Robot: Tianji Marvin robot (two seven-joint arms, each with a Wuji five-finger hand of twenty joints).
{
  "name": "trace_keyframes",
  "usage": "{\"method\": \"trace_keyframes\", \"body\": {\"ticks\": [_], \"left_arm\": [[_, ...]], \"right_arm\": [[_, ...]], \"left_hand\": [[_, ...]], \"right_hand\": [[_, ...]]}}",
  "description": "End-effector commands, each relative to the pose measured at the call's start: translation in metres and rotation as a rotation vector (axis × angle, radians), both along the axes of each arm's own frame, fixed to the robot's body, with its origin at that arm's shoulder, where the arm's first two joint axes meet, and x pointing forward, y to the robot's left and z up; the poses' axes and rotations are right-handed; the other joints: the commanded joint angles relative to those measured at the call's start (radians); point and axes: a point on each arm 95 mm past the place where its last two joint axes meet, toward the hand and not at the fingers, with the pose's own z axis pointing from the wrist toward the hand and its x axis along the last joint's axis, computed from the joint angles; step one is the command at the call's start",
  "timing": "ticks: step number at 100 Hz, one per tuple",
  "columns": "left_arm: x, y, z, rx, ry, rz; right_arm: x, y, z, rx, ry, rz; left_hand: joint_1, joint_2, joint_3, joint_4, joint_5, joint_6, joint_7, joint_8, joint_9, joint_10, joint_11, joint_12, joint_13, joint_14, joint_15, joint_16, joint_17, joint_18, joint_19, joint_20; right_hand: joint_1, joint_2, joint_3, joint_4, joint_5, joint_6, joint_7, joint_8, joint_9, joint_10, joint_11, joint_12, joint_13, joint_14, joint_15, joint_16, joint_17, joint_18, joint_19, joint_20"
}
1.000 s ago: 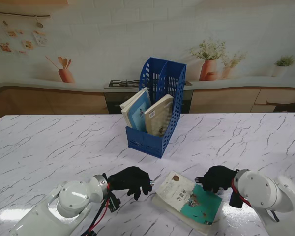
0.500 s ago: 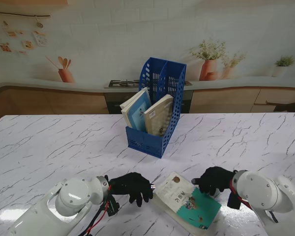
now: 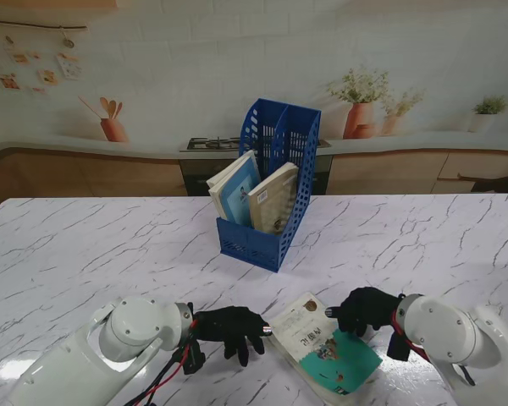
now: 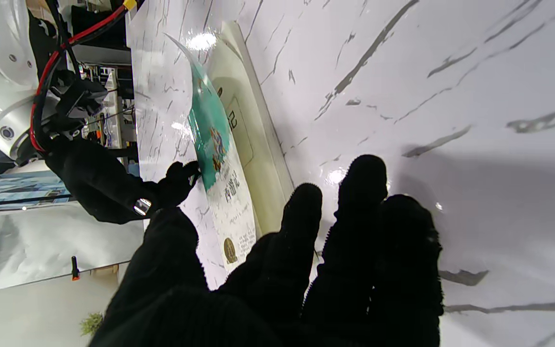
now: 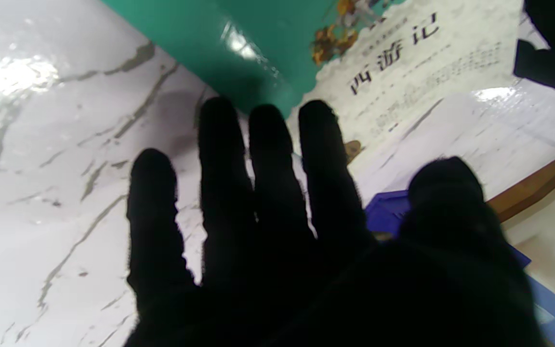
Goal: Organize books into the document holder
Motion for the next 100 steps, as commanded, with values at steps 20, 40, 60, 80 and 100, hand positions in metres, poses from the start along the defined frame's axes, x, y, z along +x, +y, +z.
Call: {"method": "trace_keyframes", "body": {"ticks": [20,40,60,80,100], "left_arm": [[0.001,-0.011,-0.003,-0.069,0.010,-0.021],[0.009,-0.017,-0.005,-0.099,-0.007,0.012],[0.015,-0.019,-0.007,-0.119,-0.030,0.064],[0.012,-0.010,-0.003,-0.113,-0.031,0.118],[0.006,0.001,-0.001,-0.102,-0.028,0.176]], "right_arm": [[-0.004,0.005,-0.004,0.022,0.010,0.005],[-0.005,0.009,-0.006,0.043,0.022,0.015],[-0.003,0.019,-0.009,0.079,0.020,0.040],[0.001,0.035,-0.012,0.120,0.018,0.070],[0.005,0.049,-0.014,0.149,0.017,0.102]], "left_hand": [[-0.061,0.097,-0.014,0.009,-0.185,-0.010,-0.142,-0.046,-0.332,-0.066,-0.097,-0.059,-0.218,-0.042,-0.142,0.046,-0.185,0.000,-0.103,0.022],[-0.070,0.086,-0.010,0.015,-0.183,-0.059,-0.169,-0.026,-0.444,-0.096,-0.114,-0.075,-0.293,-0.056,-0.206,0.036,-0.286,-0.002,-0.169,0.005],[-0.085,0.068,-0.010,0.018,-0.153,-0.092,-0.181,-0.003,-0.452,-0.078,-0.108,-0.076,-0.307,-0.063,-0.223,0.037,-0.318,-0.006,-0.188,-0.004],[-0.092,0.056,-0.004,0.023,-0.131,-0.098,-0.191,0.013,-0.430,-0.072,-0.100,-0.073,-0.304,-0.058,-0.218,0.041,-0.322,0.004,-0.190,-0.006],[-0.086,0.046,-0.002,0.024,-0.099,-0.103,-0.191,0.019,-0.397,-0.062,-0.085,-0.065,-0.298,-0.053,-0.210,0.043,-0.320,0.007,-0.188,-0.005]], "right_hand": [[0.024,0.030,-0.017,0.051,0.048,-0.011,0.028,-0.005,0.054,0.001,0.010,-0.002,0.033,0.008,0.003,-0.007,-0.003,-0.109,0.013,0.006],[0.029,0.034,-0.016,0.052,0.044,-0.005,0.027,-0.008,0.048,0.007,0.008,-0.003,0.029,0.011,0.002,-0.008,-0.003,-0.109,0.013,0.006],[0.031,0.034,-0.018,0.052,0.036,-0.002,0.023,-0.011,0.037,0.009,0.007,-0.005,0.018,0.010,-0.002,-0.010,-0.006,-0.110,0.009,0.004],[0.031,0.034,-0.021,0.051,0.034,-0.006,0.023,-0.012,0.034,0.007,0.009,-0.006,0.016,0.009,-0.004,-0.012,-0.008,-0.111,0.003,0.002],[0.029,0.032,-0.024,0.052,0.033,-0.014,0.024,-0.012,0.034,-0.002,0.009,-0.007,0.015,0.004,-0.006,-0.013,-0.010,-0.114,-0.002,-0.001]]}}
